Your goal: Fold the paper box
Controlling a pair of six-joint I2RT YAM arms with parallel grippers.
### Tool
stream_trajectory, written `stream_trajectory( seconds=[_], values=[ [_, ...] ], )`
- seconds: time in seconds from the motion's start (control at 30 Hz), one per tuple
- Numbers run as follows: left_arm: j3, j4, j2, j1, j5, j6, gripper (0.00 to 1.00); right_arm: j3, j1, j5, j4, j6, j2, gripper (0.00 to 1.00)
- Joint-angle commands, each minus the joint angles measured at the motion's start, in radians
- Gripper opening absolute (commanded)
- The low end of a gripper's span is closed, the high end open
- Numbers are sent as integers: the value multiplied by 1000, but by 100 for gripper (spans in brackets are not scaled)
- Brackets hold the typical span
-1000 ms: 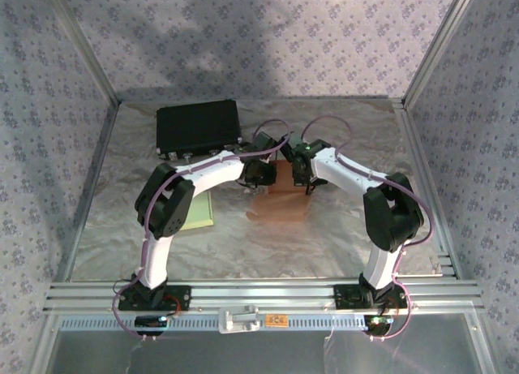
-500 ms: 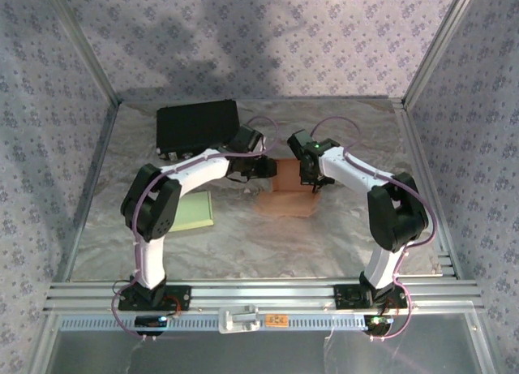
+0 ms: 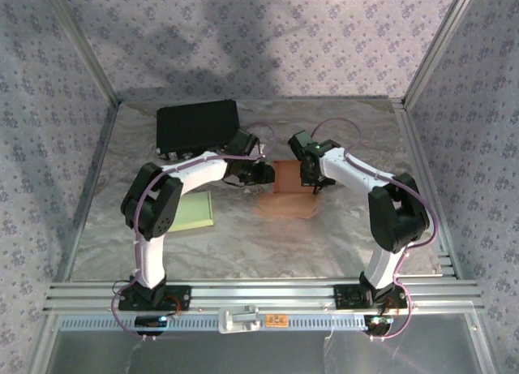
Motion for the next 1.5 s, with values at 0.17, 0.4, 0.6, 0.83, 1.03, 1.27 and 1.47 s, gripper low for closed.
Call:
stream_trajectory(
  seconds=[0.17,0.4,0.6,0.83,1.03,1.27,1.47],
  values=[
    [165,-95,84,0,-80,39,33,5,1,-14,-18,-5,-24,0],
    [212,-110,110,3,-81,68,27,8,-1,-19,-18,-5,-24,0],
    [184,-75,100,8,-46,68,23,12,-4,-27,-14,-5,-18,0],
    [204,-105,126,4,-66,66,9,23,1,-31,-14,-5,-14,0],
    [254,-213,145,-25,-211,61,0,31,7,-22,-18,-2,-9,0],
    [257,-253,153,-48,-313,6,7,36,18,-26,-16,4,-1,0],
    [270,-221,186,-46,-264,-1,15,39,17,-29,-16,1,2,0]
  ],
)
